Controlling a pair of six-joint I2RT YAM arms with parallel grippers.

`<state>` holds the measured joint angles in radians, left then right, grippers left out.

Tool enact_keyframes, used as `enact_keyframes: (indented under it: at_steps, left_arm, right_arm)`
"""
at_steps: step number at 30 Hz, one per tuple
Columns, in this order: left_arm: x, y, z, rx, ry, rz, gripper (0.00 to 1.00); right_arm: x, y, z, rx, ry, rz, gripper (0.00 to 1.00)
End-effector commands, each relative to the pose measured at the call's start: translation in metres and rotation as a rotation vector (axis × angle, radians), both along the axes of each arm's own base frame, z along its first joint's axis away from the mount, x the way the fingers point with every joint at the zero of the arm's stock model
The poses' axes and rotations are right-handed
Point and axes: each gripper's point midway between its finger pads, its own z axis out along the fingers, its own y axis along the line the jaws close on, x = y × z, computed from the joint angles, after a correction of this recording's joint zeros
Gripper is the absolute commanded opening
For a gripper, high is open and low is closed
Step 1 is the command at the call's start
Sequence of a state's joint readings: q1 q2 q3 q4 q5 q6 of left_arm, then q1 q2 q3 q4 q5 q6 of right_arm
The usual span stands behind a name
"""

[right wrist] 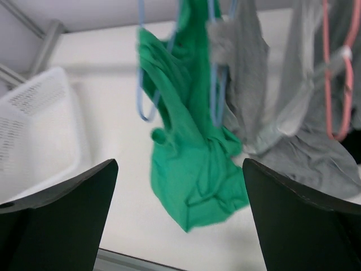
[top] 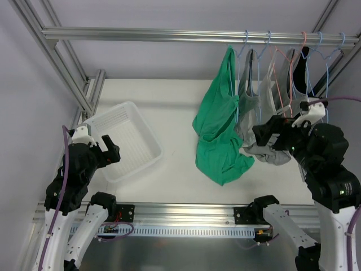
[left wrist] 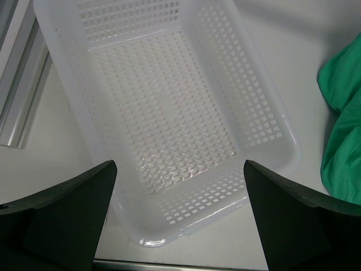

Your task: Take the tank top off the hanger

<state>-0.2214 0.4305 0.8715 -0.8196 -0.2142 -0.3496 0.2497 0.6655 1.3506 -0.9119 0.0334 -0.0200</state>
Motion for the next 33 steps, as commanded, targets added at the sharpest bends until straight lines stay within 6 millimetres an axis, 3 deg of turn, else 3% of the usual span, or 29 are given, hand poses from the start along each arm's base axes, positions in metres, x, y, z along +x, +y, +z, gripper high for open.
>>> enact_keyframes:
  at_steps: [1,3,9,10,13,16,20,22,25,26,29,33]
  left_arm:
    - [0.003,0.000,0.007,-0.013,-0.042,0.004,0.99]
    - [0.003,-0.001,0.008,-0.015,-0.047,0.003,0.99]
    - [0.002,-0.001,0.008,-0.021,-0.056,-0.002,0.99]
    - [0.002,-0.001,0.009,-0.021,-0.059,-0.002,0.99]
    - [0.002,-0.001,0.008,-0.021,-0.059,-0.002,0.99]
    - [0.002,-0.002,0.008,-0.022,-0.059,-0.003,0.99]
    - [0.003,-0.003,0.007,-0.023,-0.057,-0.010,0.99]
    - [0.003,-0.003,0.008,-0.022,-0.056,-0.012,0.99]
    - [0.003,-0.003,0.007,-0.024,-0.056,-0.011,0.99]
    - [0.003,-0.003,0.008,-0.024,-0.059,-0.009,0.99]
    - [0.003,-0.004,0.007,-0.024,-0.058,-0.014,0.99]
    - [0.004,-0.004,0.007,-0.024,-0.056,-0.016,0.99]
  right_arm:
    - [0.021,0.044,0.066,0.134,-0.112,0.179,0.99]
    - [0.044,0.055,0.082,0.139,-0.095,0.208,0.96]
    - [0.108,0.059,0.093,-0.047,-0.002,0.143,0.80]
    - [0.126,0.058,0.095,-0.073,0.002,0.108,0.77]
    - [0.151,0.049,0.091,-0.136,0.014,0.031,0.71]
    - [0.172,0.054,0.083,-0.170,0.035,0.032,0.65]
    - [0.200,0.064,0.053,-0.205,0.111,0.046,0.55]
    - [0.206,0.065,0.043,-0.215,0.136,0.042,0.49]
    - [0.213,0.066,0.033,-0.213,0.153,0.021,0.25]
    - [0.213,0.065,0.033,-0.212,0.149,0.011,0.15]
    - [0.212,0.061,0.040,-0.189,0.118,-0.020,0.00]
    - [0.207,0.058,0.067,-0.144,0.030,-0.045,0.00]
